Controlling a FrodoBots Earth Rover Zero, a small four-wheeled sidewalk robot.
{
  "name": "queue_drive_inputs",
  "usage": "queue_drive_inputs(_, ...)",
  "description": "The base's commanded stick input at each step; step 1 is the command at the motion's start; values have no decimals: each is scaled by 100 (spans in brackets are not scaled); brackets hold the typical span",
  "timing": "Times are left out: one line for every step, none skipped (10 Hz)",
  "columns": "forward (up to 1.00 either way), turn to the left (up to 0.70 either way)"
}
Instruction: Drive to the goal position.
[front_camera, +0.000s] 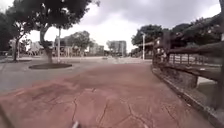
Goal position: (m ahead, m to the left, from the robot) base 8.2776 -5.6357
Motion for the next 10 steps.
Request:
queue_drive_inputs(70, 0)
queue_drive_inputs(70, 0)
queue_drive_inputs(70, 0)
queue_drive_inputs(70, 0)
queue_drive_inputs(70, 0)
queue_drive_inputs(70, 0)
queue_drive_inputs(70, 0)
queue_drive_inputs(70, 0)
queue_drive_inputs(70, 0)
queue_drive_inputs(70, 0)
